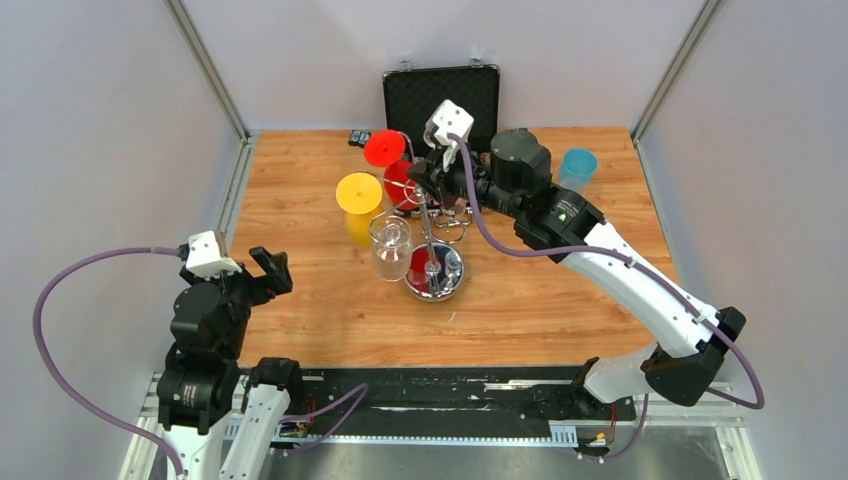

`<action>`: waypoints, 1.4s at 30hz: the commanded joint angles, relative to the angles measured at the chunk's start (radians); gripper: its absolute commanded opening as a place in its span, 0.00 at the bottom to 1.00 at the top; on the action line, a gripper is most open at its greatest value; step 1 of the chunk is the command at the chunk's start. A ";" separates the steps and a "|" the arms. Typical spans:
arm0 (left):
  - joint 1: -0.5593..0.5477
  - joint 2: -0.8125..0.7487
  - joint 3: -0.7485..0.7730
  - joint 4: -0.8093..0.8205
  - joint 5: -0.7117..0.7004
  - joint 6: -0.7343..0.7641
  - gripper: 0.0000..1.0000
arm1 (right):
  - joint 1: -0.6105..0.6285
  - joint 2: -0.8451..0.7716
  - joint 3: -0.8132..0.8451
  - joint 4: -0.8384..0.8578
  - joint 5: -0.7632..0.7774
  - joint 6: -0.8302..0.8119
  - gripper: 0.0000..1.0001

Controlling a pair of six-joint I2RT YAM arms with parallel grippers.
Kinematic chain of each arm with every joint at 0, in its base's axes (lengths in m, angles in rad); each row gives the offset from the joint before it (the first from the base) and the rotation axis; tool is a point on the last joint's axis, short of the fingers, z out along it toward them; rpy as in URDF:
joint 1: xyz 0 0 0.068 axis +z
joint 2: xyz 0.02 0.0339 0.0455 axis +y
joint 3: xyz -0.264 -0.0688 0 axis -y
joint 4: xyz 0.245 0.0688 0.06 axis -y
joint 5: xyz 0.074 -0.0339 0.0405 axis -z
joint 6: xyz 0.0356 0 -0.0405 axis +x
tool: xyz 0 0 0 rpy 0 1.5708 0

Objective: Take the wine glass off the wine glass rack
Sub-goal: Place the wine rack at the center of the board.

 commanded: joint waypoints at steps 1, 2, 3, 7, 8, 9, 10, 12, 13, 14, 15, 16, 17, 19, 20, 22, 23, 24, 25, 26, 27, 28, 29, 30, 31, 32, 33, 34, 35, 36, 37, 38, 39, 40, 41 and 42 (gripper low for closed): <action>0.008 -0.005 -0.002 0.017 -0.004 0.005 1.00 | -0.001 -0.132 0.027 0.412 0.024 -0.028 0.00; 0.008 -0.004 -0.002 0.017 -0.002 0.005 1.00 | -0.002 -0.136 0.014 0.421 0.025 -0.027 0.00; 0.008 -0.004 -0.002 0.017 -0.002 0.006 1.00 | -0.003 -0.143 0.003 0.428 0.026 -0.026 0.00; 0.008 -0.005 -0.002 0.019 0.000 0.006 1.00 | -0.010 -0.159 -0.032 0.454 0.028 -0.017 0.00; 0.008 -0.005 -0.002 0.019 0.001 0.006 1.00 | -0.011 -0.161 -0.038 0.458 0.030 -0.015 0.00; 0.008 -0.006 -0.002 0.018 0.001 0.006 1.00 | -0.011 -0.163 -0.043 0.462 0.030 -0.013 0.00; 0.008 -0.006 -0.002 0.019 0.002 0.007 1.00 | -0.013 -0.163 -0.046 0.463 0.031 -0.011 0.00; 0.008 -0.007 -0.002 0.020 0.003 0.008 1.00 | -0.014 -0.165 -0.057 0.466 0.033 -0.009 0.00; 0.008 -0.006 -0.002 0.020 0.005 0.008 1.00 | -0.014 -0.168 -0.064 0.469 0.034 -0.007 0.00; 0.008 -0.007 -0.002 0.020 0.004 0.008 1.00 | -0.014 -0.171 -0.072 0.473 0.036 -0.006 0.00; 0.008 -0.007 -0.002 0.020 0.004 0.008 1.00 | -0.016 -0.177 -0.081 0.478 0.038 -0.005 0.00; 0.008 -0.008 -0.002 0.021 0.005 0.008 1.00 | -0.016 -0.181 -0.092 0.485 0.042 -0.002 0.00; 0.008 -0.008 -0.003 0.021 0.006 0.008 1.00 | -0.017 -0.185 -0.100 0.487 0.045 0.000 0.00; 0.008 -0.007 -0.002 0.021 0.007 0.009 1.00 | -0.020 -0.191 -0.113 0.490 0.051 0.003 0.00; 0.008 -0.008 -0.003 0.021 0.007 0.009 1.00 | -0.021 -0.194 -0.120 0.490 0.055 0.005 0.00; 0.008 -0.007 -0.004 0.022 0.007 0.010 1.00 | -0.023 -0.201 -0.132 0.490 0.061 0.011 0.00; 0.008 -0.008 -0.004 0.022 0.008 0.010 1.00 | -0.023 -0.204 -0.139 0.490 0.064 0.013 0.00; 0.008 -0.008 -0.003 0.022 0.007 0.010 1.00 | -0.024 -0.207 -0.147 0.491 0.063 0.016 0.00; 0.008 -0.008 -0.003 0.021 0.008 0.010 1.00 | -0.025 -0.209 -0.156 0.492 0.063 0.018 0.00; 0.008 -0.008 -0.004 0.021 0.008 0.010 1.00 | -0.025 -0.209 -0.161 0.492 0.061 0.021 0.00; 0.008 -0.008 -0.004 0.022 0.009 0.010 1.00 | -0.025 -0.211 -0.166 0.491 0.061 0.023 0.00; 0.008 -0.008 -0.004 0.022 0.009 0.010 1.00 | -0.025 -0.211 -0.171 0.492 0.062 0.024 0.00; 0.008 -0.008 -0.004 0.021 0.009 0.010 1.00 | -0.025 -0.213 -0.176 0.492 0.064 0.027 0.00; 0.008 -0.008 -0.004 0.021 0.009 0.010 1.00 | -0.026 -0.215 -0.182 0.493 0.065 0.028 0.00; 0.008 -0.008 -0.004 0.022 0.009 0.010 1.00 | -0.027 -0.218 -0.189 0.493 0.066 0.030 0.00; 0.008 -0.007 -0.004 0.021 0.010 0.010 1.00 | -0.027 -0.221 -0.199 0.495 0.068 0.034 0.00; 0.008 -0.008 -0.004 0.022 0.009 0.010 1.00 | -0.026 -0.224 -0.208 0.497 0.069 0.036 0.00; 0.008 -0.008 -0.004 0.022 0.009 0.010 1.00 | -0.028 -0.230 -0.222 0.503 0.069 0.039 0.00; 0.008 -0.008 -0.004 0.022 0.010 0.010 1.00 | -0.028 -0.233 -0.235 0.509 0.071 0.043 0.00; 0.008 -0.007 -0.004 0.023 0.010 0.010 1.00 | -0.028 -0.237 -0.248 0.514 0.071 0.047 0.00; 0.008 -0.007 -0.004 0.023 0.011 0.010 1.00 | -0.029 -0.240 -0.262 0.520 0.071 0.051 0.00; 0.008 -0.006 -0.004 0.023 0.011 0.010 1.00 | -0.030 -0.242 -0.275 0.526 0.072 0.056 0.00; 0.008 -0.006 -0.004 0.023 0.011 0.010 1.00 | -0.032 -0.243 -0.288 0.530 0.072 0.060 0.00; 0.008 -0.005 -0.004 0.023 0.012 0.010 1.00 | -0.031 -0.243 -0.298 0.533 0.070 0.063 0.00; 0.008 -0.005 -0.004 0.024 0.012 0.010 1.00 | -0.032 -0.244 -0.309 0.536 0.070 0.065 0.00; 0.008 -0.005 -0.004 0.024 0.012 0.010 1.00 | -0.031 -0.246 -0.323 0.540 0.071 0.069 0.00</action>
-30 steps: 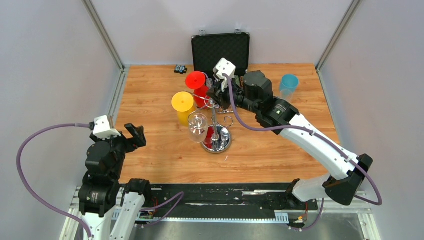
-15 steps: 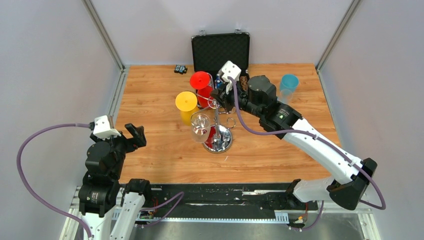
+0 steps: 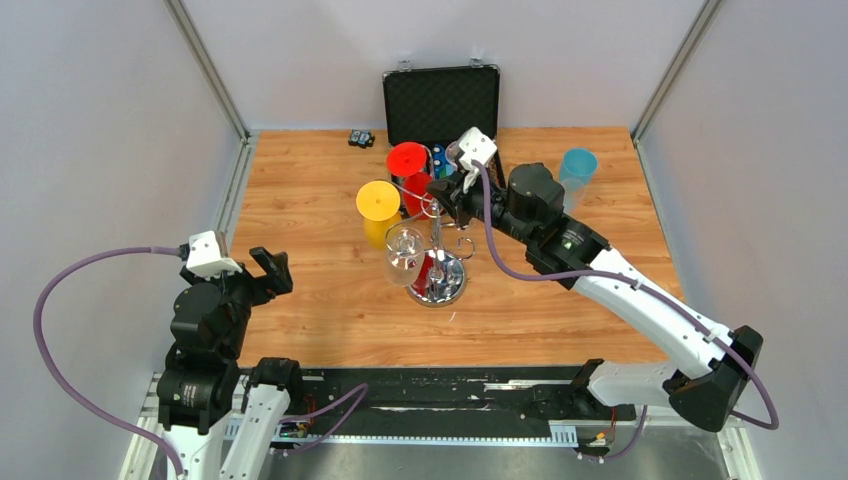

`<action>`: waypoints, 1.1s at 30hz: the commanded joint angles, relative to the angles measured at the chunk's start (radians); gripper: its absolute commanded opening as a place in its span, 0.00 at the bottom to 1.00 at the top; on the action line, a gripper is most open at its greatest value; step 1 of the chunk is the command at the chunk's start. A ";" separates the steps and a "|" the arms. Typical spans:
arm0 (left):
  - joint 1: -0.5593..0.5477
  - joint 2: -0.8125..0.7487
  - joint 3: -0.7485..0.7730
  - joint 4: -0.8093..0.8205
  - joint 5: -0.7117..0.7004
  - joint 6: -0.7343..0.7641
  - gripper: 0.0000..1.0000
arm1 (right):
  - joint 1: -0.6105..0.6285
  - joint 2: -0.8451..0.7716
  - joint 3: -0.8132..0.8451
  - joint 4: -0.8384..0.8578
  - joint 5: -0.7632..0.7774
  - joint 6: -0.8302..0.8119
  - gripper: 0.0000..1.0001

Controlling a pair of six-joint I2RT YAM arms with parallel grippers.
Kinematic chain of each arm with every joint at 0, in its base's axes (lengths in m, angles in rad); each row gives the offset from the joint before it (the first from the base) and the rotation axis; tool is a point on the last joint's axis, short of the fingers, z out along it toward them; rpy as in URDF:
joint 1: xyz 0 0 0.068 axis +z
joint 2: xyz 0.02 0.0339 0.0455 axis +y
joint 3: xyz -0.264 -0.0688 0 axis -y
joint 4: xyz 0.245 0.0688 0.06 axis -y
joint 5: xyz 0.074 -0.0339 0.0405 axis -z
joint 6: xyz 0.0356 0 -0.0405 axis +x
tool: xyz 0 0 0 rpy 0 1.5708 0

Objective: Take the wine glass off the wine glass rack
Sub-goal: Place the wine rack at the center of the board.

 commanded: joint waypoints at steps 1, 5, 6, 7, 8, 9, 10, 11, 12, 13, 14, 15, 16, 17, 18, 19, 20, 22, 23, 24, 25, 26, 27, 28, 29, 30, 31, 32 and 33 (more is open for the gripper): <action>0.008 -0.005 -0.004 0.023 0.007 0.009 1.00 | -0.004 -0.089 0.008 0.332 0.007 0.026 0.00; 0.008 -0.004 -0.004 0.024 0.007 0.010 1.00 | -0.005 -0.093 -0.029 0.348 0.009 0.037 0.00; 0.008 -0.004 -0.004 0.023 0.008 0.010 1.00 | -0.005 -0.093 -0.037 0.352 0.008 0.040 0.00; 0.008 -0.004 -0.004 0.022 0.009 0.010 1.00 | -0.005 -0.094 -0.049 0.358 0.008 0.044 0.00; 0.008 -0.004 -0.004 0.024 0.009 0.010 1.00 | -0.005 -0.094 -0.061 0.364 0.010 0.047 0.00; 0.008 -0.004 -0.004 0.024 0.009 0.011 1.00 | -0.006 -0.094 -0.071 0.371 0.011 0.050 0.00; 0.008 -0.003 -0.004 0.024 0.009 0.011 1.00 | -0.006 -0.094 -0.081 0.376 0.014 0.052 0.00; 0.008 -0.003 -0.004 0.024 0.009 0.011 1.00 | -0.006 -0.095 -0.091 0.382 0.017 0.054 0.00; 0.008 -0.004 -0.004 0.024 0.011 0.011 1.00 | -0.006 -0.096 -0.101 0.390 0.020 0.056 0.00; 0.008 -0.004 -0.004 0.024 0.011 0.011 1.00 | -0.006 -0.097 -0.113 0.398 0.023 0.058 0.00; 0.008 -0.004 -0.004 0.023 0.011 0.011 1.00 | -0.005 -0.098 -0.123 0.408 0.026 0.062 0.00; 0.008 -0.004 -0.004 0.024 0.011 0.011 1.00 | -0.006 -0.099 -0.133 0.417 0.028 0.065 0.00; 0.008 -0.004 -0.004 0.025 0.012 0.011 1.00 | -0.006 -0.099 -0.140 0.424 0.029 0.067 0.00; 0.008 -0.004 -0.004 0.025 0.012 0.011 1.00 | -0.006 -0.098 -0.147 0.430 0.032 0.070 0.00; 0.008 -0.005 -0.004 0.025 0.012 0.011 1.00 | -0.006 -0.097 -0.153 0.438 0.035 0.072 0.00; 0.008 -0.005 -0.004 0.025 0.012 0.011 1.00 | -0.006 -0.095 -0.158 0.443 0.037 0.074 0.00; 0.008 -0.005 -0.004 0.025 0.012 0.011 1.00 | -0.006 -0.093 -0.163 0.447 0.039 0.076 0.00; 0.008 -0.005 -0.005 0.025 0.013 0.011 1.00 | -0.006 -0.087 -0.170 0.455 0.041 0.079 0.00; 0.008 -0.005 -0.004 0.025 0.013 0.011 1.00 | -0.007 -0.083 -0.174 0.459 0.042 0.081 0.00; 0.008 -0.005 -0.005 0.024 0.013 0.011 1.00 | -0.007 -0.081 -0.178 0.461 0.043 0.084 0.00; 0.008 -0.006 -0.005 0.025 0.013 0.011 1.00 | -0.008 -0.078 -0.182 0.465 0.043 0.085 0.00; 0.008 -0.006 -0.005 0.025 0.013 0.011 1.00 | -0.008 -0.075 -0.186 0.467 0.043 0.088 0.00; 0.008 -0.007 -0.005 0.024 0.013 0.011 1.00 | -0.008 -0.072 -0.189 0.470 0.044 0.091 0.00; 0.008 -0.007 -0.005 0.025 0.013 0.011 1.00 | -0.008 -0.069 -0.194 0.473 0.046 0.093 0.00; 0.008 -0.008 -0.005 0.025 0.014 0.011 1.00 | -0.008 -0.067 -0.199 0.477 0.047 0.096 0.00; 0.008 -0.008 -0.005 0.025 0.015 0.012 1.00 | -0.007 -0.064 -0.204 0.481 0.050 0.097 0.00; 0.008 -0.009 -0.005 0.025 0.015 0.012 1.00 | -0.008 -0.062 -0.209 0.486 0.052 0.100 0.00; 0.008 -0.009 -0.005 0.024 0.015 0.012 1.00 | -0.008 -0.061 -0.213 0.489 0.055 0.102 0.00; 0.008 -0.010 -0.005 0.025 0.015 0.012 1.00 | -0.008 -0.059 -0.217 0.492 0.057 0.105 0.00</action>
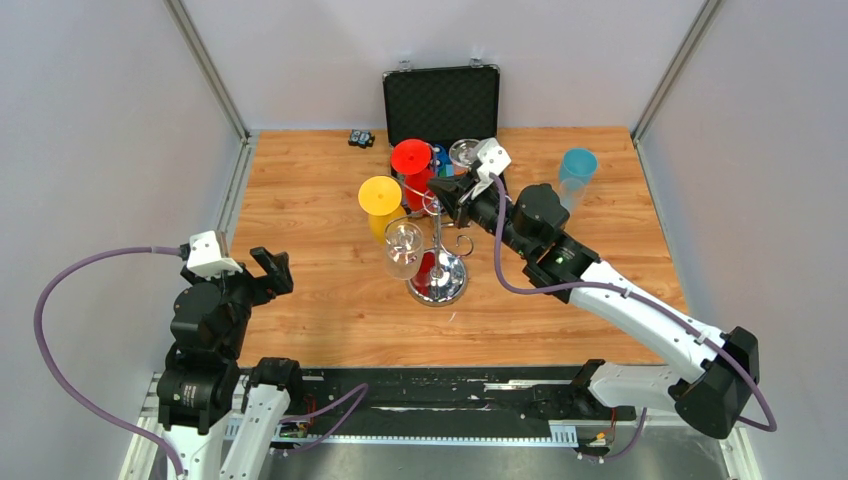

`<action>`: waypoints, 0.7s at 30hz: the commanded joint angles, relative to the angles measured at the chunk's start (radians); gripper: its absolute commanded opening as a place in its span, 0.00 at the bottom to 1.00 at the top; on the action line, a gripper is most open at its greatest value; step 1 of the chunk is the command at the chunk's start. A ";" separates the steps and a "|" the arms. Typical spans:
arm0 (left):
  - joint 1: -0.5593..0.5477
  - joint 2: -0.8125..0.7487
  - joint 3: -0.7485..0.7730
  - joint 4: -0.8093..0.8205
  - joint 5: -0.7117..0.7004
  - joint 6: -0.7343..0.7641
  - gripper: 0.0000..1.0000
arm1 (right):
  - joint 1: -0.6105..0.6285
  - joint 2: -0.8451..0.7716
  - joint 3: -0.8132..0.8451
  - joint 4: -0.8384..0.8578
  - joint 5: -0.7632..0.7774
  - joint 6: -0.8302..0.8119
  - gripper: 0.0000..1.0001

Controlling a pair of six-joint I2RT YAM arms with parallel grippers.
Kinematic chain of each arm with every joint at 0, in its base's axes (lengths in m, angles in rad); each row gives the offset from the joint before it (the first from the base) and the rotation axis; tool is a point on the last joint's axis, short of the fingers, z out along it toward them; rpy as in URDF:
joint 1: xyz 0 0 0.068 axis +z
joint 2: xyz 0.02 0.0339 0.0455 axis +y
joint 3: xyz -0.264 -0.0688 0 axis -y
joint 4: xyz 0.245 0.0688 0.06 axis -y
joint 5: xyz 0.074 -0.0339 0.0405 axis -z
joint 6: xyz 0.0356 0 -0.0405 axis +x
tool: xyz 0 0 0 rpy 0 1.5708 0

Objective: Take the wine glass off the wine glass rack
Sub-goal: Place the wine rack at the center of the board.

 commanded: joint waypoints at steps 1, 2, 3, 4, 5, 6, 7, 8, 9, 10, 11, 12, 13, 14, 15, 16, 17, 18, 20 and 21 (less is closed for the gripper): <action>0.008 -0.008 -0.005 0.025 0.007 0.012 1.00 | -0.002 -0.013 -0.004 0.142 0.017 0.037 0.00; 0.008 -0.008 -0.005 0.025 0.007 0.012 1.00 | -0.002 -0.012 -0.007 0.145 0.018 0.039 0.00; 0.008 -0.009 -0.005 0.025 0.007 0.011 1.00 | -0.002 -0.010 -0.009 0.147 0.020 0.040 0.00; 0.008 -0.010 -0.005 0.026 0.008 0.012 1.00 | -0.002 -0.009 -0.012 0.148 0.023 0.042 0.01; 0.008 -0.010 -0.005 0.027 0.009 0.012 1.00 | -0.002 -0.007 -0.016 0.150 0.027 0.043 0.01; 0.008 -0.010 -0.005 0.025 0.009 0.012 1.00 | -0.003 -0.005 -0.021 0.153 0.031 0.045 0.02; 0.008 -0.011 -0.005 0.026 0.009 0.012 1.00 | -0.003 -0.003 -0.026 0.157 0.035 0.045 0.03; 0.008 -0.011 -0.005 0.025 0.009 0.012 1.00 | -0.003 -0.003 -0.033 0.164 0.036 0.045 0.03; 0.008 -0.012 -0.005 0.026 0.010 0.012 1.00 | -0.004 -0.002 -0.040 0.168 0.037 0.045 0.03; 0.008 -0.013 -0.005 0.026 0.009 0.012 1.00 | -0.004 -0.001 -0.044 0.172 0.038 0.045 0.04; 0.008 -0.013 -0.005 0.026 0.009 0.012 1.00 | -0.003 0.000 -0.047 0.174 0.038 0.058 0.04; 0.008 -0.013 -0.005 0.026 0.011 0.012 1.00 | -0.003 0.000 -0.050 0.175 0.039 0.071 0.05; 0.008 -0.013 -0.005 0.025 0.012 0.012 1.00 | -0.003 0.001 -0.052 0.177 0.039 0.073 0.05; 0.008 -0.013 -0.005 0.025 0.011 0.012 1.00 | -0.002 0.001 -0.051 0.178 0.039 0.075 0.06; 0.008 -0.012 -0.005 0.026 0.011 0.012 1.00 | -0.003 0.002 -0.052 0.178 0.039 0.076 0.07; 0.008 -0.012 -0.005 0.025 0.011 0.012 1.00 | -0.003 0.003 -0.051 0.178 0.039 0.076 0.08; 0.008 -0.011 -0.005 0.027 0.011 0.012 1.00 | -0.003 0.004 -0.051 0.178 0.039 0.077 0.08; 0.008 -0.011 -0.005 0.027 0.012 0.012 1.00 | -0.003 0.005 -0.050 0.178 0.037 0.079 0.08; 0.008 -0.012 -0.006 0.028 0.011 0.012 1.00 | -0.004 0.007 -0.047 0.178 0.033 0.082 0.09; 0.008 -0.012 -0.006 0.028 0.011 0.012 1.00 | -0.004 0.010 -0.047 0.178 0.033 0.083 0.11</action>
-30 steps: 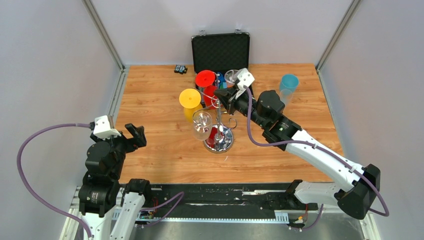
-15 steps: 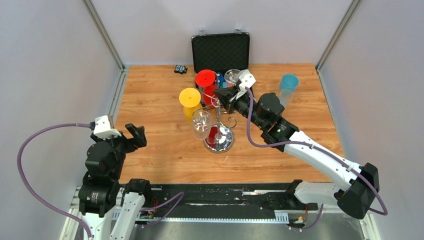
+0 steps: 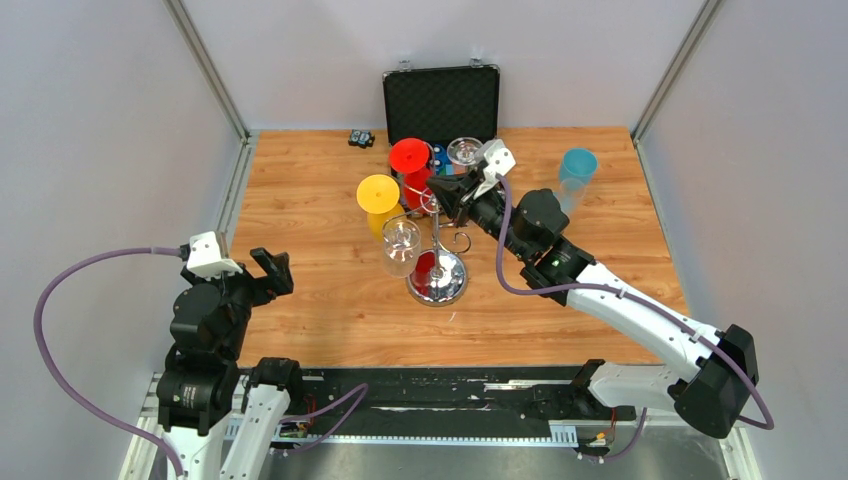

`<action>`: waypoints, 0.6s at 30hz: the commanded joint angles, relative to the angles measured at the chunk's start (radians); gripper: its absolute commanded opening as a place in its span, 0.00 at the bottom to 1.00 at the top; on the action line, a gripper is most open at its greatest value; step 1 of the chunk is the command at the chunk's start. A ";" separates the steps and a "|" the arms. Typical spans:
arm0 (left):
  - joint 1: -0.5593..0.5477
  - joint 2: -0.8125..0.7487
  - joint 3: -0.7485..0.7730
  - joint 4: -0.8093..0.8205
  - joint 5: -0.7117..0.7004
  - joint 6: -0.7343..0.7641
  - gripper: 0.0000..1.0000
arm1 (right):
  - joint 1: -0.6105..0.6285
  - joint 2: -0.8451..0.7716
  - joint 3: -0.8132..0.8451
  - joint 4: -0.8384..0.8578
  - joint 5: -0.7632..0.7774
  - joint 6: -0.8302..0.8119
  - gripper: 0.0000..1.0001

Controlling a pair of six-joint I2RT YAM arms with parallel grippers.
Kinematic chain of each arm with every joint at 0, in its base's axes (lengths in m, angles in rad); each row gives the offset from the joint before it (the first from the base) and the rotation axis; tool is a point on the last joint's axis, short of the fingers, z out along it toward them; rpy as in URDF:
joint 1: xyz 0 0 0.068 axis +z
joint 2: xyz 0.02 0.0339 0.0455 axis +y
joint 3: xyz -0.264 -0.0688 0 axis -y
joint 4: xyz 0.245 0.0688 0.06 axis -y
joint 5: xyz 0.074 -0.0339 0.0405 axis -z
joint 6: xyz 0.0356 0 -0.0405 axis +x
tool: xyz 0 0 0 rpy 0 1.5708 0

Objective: Take the wine glass off the wine glass rack
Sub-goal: Place the wine rack at the center of the board.

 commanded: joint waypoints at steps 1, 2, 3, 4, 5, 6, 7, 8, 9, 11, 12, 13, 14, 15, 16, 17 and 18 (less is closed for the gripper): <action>0.009 -0.007 -0.006 0.028 0.004 0.012 1.00 | -0.004 0.006 0.004 0.064 0.006 0.030 0.12; 0.008 -0.008 -0.006 0.028 0.005 0.012 1.00 | -0.004 0.008 0.006 0.064 0.004 0.030 0.14; 0.008 -0.008 -0.006 0.027 0.005 0.012 1.00 | -0.003 0.010 0.007 0.064 0.002 0.032 0.16; 0.008 -0.008 -0.006 0.027 0.004 0.012 1.00 | -0.003 0.012 0.008 0.064 0.001 0.032 0.19; 0.008 -0.008 -0.005 0.027 0.004 0.012 1.00 | -0.003 0.014 0.009 0.064 0.001 0.033 0.24; 0.008 -0.008 -0.006 0.027 0.005 0.012 1.00 | -0.003 0.016 0.011 0.064 0.001 0.033 0.28; 0.008 -0.008 -0.006 0.028 0.005 0.012 1.00 | -0.004 0.016 0.014 0.063 0.001 0.032 0.31; 0.008 -0.008 -0.006 0.027 0.005 0.012 1.00 | -0.004 0.015 0.019 0.059 0.001 0.030 0.34; 0.008 -0.008 -0.006 0.027 0.005 0.012 1.00 | -0.004 0.013 0.025 0.056 0.001 0.029 0.36; 0.008 -0.006 -0.007 0.026 0.006 0.013 1.00 | -0.004 0.008 0.042 0.043 0.000 0.025 0.40; 0.008 -0.006 -0.007 0.027 0.006 0.013 1.00 | -0.004 0.003 0.049 0.038 -0.001 0.024 0.42; 0.008 -0.007 -0.007 0.028 0.006 0.013 1.00 | -0.004 -0.001 0.055 0.031 -0.002 0.021 0.43; 0.008 -0.006 -0.007 0.028 0.007 0.014 1.00 | -0.004 -0.006 0.061 0.025 -0.004 0.017 0.45; 0.008 -0.005 -0.007 0.029 0.008 0.014 1.00 | -0.003 -0.011 0.066 0.017 -0.004 0.013 0.46; 0.008 -0.005 -0.007 0.029 0.010 0.014 1.00 | -0.003 -0.017 0.070 0.011 -0.004 0.009 0.47; 0.008 -0.005 -0.007 0.030 0.012 0.015 1.00 | -0.004 -0.023 0.074 0.006 -0.004 0.006 0.49; 0.008 -0.003 -0.008 0.030 0.014 0.015 1.00 | -0.004 -0.029 0.077 -0.002 -0.005 0.002 0.50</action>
